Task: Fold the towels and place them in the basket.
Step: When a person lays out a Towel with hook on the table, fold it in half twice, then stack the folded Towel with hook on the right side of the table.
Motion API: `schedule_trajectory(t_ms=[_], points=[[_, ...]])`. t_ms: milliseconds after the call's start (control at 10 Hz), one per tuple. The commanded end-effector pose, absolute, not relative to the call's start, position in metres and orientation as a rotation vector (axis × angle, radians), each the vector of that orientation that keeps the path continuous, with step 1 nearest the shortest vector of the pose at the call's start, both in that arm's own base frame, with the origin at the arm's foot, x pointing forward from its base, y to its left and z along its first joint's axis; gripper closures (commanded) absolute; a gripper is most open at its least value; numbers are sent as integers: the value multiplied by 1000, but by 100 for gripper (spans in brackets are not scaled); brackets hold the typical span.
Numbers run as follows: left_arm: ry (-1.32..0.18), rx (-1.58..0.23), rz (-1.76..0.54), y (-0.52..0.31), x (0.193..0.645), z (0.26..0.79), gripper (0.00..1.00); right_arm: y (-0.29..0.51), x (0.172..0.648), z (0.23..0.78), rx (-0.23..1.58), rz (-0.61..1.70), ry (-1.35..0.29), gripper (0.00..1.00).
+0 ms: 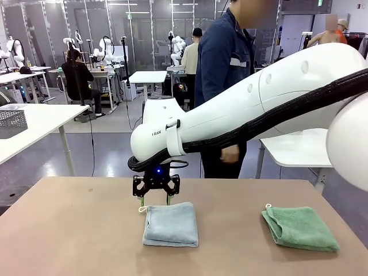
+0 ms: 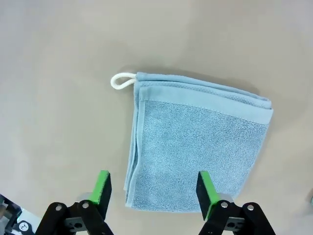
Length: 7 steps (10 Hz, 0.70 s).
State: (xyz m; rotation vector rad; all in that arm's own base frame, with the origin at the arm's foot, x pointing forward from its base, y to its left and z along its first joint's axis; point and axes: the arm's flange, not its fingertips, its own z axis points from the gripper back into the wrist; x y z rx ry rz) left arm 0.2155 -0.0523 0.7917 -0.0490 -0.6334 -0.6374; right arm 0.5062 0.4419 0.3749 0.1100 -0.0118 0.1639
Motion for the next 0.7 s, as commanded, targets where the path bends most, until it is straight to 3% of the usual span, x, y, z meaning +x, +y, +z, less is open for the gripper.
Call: schedule_trajectory(t_ms=[0,600], points=[[-633,-46,-634,-52,215,792,0,442,508,374,105,167,-12,12],[-633,-46,-634,-52,215,792,0,442,508,374,105,167,-12,12]])
